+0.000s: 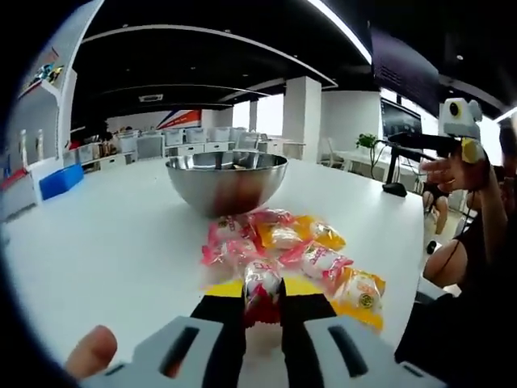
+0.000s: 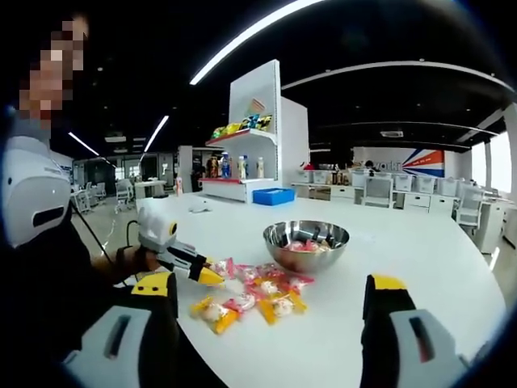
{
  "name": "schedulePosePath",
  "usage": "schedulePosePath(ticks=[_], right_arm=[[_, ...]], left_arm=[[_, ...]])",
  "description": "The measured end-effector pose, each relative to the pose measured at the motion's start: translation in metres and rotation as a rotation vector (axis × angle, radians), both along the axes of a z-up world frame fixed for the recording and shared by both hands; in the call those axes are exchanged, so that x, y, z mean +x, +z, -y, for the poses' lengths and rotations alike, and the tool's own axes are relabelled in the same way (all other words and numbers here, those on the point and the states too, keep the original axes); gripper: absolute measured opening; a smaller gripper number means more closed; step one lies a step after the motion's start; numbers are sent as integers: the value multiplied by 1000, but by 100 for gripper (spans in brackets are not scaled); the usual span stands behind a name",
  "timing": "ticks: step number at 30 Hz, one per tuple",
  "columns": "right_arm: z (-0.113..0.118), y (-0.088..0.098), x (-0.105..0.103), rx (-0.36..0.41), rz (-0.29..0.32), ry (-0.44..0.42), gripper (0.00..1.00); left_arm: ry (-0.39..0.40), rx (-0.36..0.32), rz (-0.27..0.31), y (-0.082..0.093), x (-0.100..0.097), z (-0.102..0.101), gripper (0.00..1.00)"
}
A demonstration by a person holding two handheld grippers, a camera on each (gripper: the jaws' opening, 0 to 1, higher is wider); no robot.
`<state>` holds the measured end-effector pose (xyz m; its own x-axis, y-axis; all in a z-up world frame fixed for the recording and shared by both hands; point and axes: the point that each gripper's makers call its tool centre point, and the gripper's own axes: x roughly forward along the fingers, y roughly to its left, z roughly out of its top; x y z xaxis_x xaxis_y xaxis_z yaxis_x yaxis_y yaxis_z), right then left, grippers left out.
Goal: Pick up the marshmallows scattered on the table and place them into the bowl on the table
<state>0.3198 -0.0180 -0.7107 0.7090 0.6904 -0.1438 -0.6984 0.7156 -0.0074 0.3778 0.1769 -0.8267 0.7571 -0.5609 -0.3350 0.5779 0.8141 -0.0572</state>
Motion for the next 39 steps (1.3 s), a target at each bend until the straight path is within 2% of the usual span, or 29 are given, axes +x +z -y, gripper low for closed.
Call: schedulePosePath(ticks=[5,7,10,13,15,18,23,34,38,39], right_arm=[[-1,0,1,-2,0,1,90],[-2,0,1,-3,-1,3,89],[-2,-1,0,-7,-2,6,89],[-1,0,0,-10,1,4,89],[-1,0,-1,-13,2,2,89],[-1,2,-2,-11,8,6,89],[-1,2,-3,-15,10,8,88],[1,3,-3,-16,11,5,88],[1,2,-3,-17,9,6,87],[0,0,-3,-20,6,7,87]], left_arm=[[17,1,55,31,-7,-17,13],[12,-20,117,51,-11,-22,13],[9,-35,126,69,-24,-33,13],[14,-29,157,86,-34,-45,13],[18,-18,185,100,-41,-54,13],[70,47,240,114,-41,-74,13],[70,20,251,126,-46,-81,13],[40,18,250,129,-49,-75,13],[35,7,261,139,-42,-74,13],[25,9,277,147,-36,-70,13]])
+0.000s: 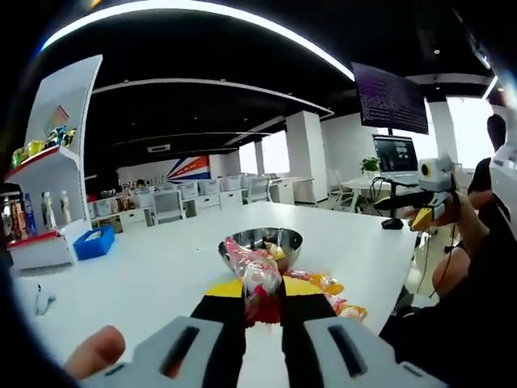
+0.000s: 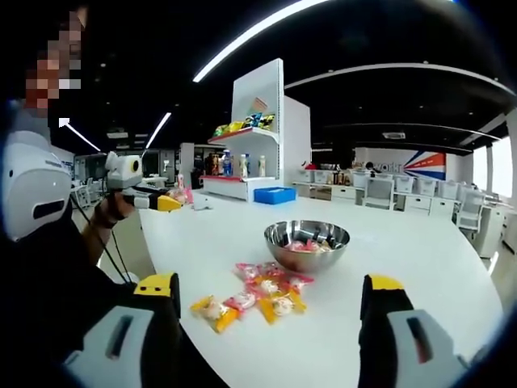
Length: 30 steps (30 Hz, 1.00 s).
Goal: Pick up the marshmallows scattered on the table and place them into the bowl on the table
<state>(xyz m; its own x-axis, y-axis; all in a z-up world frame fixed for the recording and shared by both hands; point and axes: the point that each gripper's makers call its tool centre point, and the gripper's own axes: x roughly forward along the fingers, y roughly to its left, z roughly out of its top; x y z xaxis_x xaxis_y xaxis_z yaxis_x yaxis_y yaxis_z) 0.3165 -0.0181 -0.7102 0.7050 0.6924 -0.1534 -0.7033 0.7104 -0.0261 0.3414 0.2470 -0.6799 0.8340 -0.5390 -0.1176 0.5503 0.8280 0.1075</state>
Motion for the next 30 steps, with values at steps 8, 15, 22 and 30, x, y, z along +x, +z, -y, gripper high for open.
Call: schedulePosePath(ticks=[8,15,22,30], right_arm=[[0,2,-2,-1,11,0,87],[1,0,0,-4,4,-1,87],[3,-4,2,-25,-5,-6,87],[4,-10,1,-33,-22,-2,87]], left_arm=[[-52,38,58,36,60,26,14],[-12,128,80,45,151,57,14],[0,145,2,7,221,104,14],[-5,39,-145,-46,250,127,14]])
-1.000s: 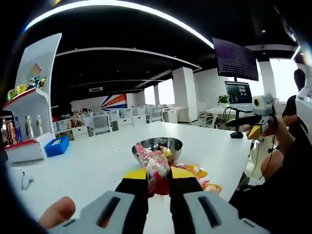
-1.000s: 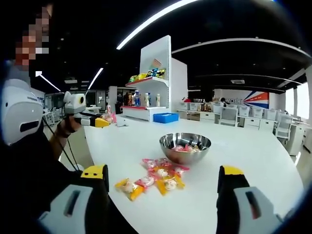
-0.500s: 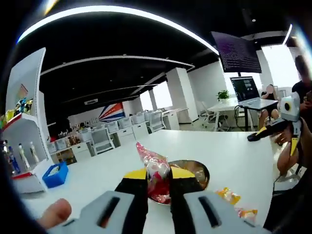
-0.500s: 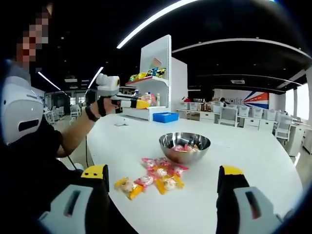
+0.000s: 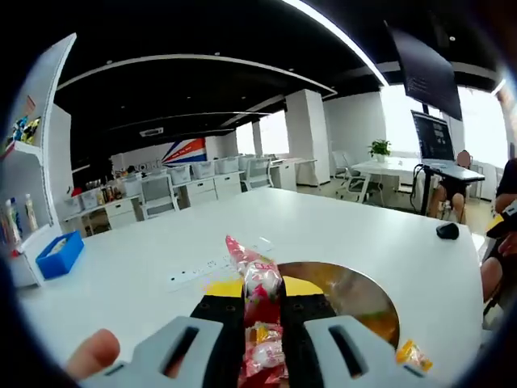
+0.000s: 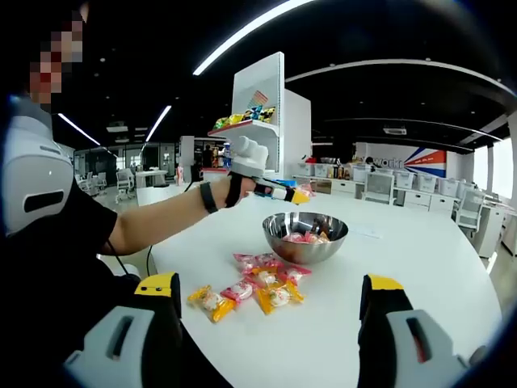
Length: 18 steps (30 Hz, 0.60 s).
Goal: Pick up the marshmallows scattered on the table and place them into the bowl on the table
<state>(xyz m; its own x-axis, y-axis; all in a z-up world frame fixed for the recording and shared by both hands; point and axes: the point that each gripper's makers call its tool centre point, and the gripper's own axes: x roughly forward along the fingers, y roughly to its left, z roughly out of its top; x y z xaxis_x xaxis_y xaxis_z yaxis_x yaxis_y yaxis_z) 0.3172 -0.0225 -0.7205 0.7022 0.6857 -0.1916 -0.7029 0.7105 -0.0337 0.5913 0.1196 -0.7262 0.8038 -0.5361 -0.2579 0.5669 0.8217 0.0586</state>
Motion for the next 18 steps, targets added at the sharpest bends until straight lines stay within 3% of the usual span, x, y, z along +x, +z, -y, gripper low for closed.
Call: schedulePosePath(ticks=[5,8,18], right_arm=[[1,-2,1,2,-5,-1,87],[0,-2,1,5,-4,1,86],[-1,3,2,2,8,-2,86]], left_arm=[[-3,-34,-60,-21,4,3,13],[1,-52,-86,-25,5,1,13],[-1,-54,-84,-44,0,6,14]])
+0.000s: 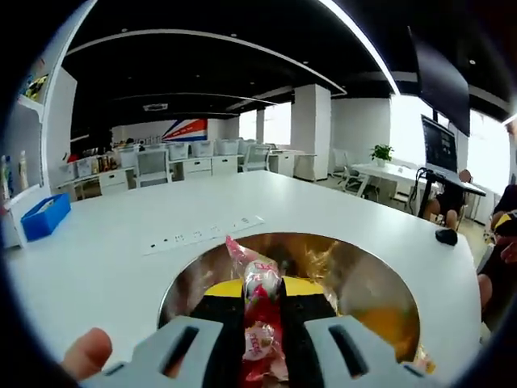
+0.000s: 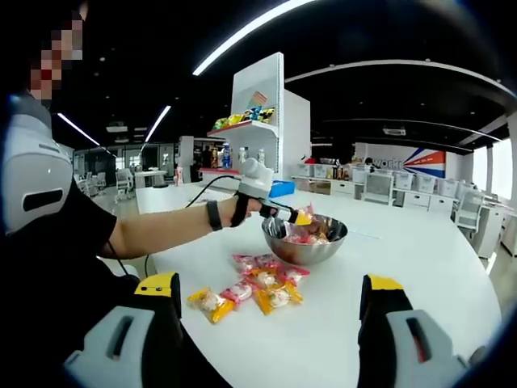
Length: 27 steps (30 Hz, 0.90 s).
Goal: Pick up the marshmallows scattered on the table and place them into the bowl on the table
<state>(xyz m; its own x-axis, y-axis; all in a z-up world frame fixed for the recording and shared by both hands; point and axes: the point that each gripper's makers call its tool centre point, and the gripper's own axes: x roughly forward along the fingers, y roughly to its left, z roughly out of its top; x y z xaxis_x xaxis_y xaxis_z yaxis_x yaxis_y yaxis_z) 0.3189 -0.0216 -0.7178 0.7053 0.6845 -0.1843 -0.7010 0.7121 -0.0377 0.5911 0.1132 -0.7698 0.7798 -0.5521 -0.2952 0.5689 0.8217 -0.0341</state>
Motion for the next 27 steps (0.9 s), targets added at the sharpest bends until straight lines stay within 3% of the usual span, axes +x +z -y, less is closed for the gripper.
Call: schedulePosePath(ticks=[4,17,21,27], right_arm=[[0,-2,-1,-6,-3,1,86],[-1,-4,0,-5,-7,1,87],[0,-3,0,-4,-7,-3,87],[0,-3,-1,-3,-6,-2,87]], left_arm=[[-6,28,34,0,5,-3,14],[-25,49,56,0,8,-2,14],[-31,57,66,-2,-1,2,15],[-27,70,87,0,6,-1,15]])
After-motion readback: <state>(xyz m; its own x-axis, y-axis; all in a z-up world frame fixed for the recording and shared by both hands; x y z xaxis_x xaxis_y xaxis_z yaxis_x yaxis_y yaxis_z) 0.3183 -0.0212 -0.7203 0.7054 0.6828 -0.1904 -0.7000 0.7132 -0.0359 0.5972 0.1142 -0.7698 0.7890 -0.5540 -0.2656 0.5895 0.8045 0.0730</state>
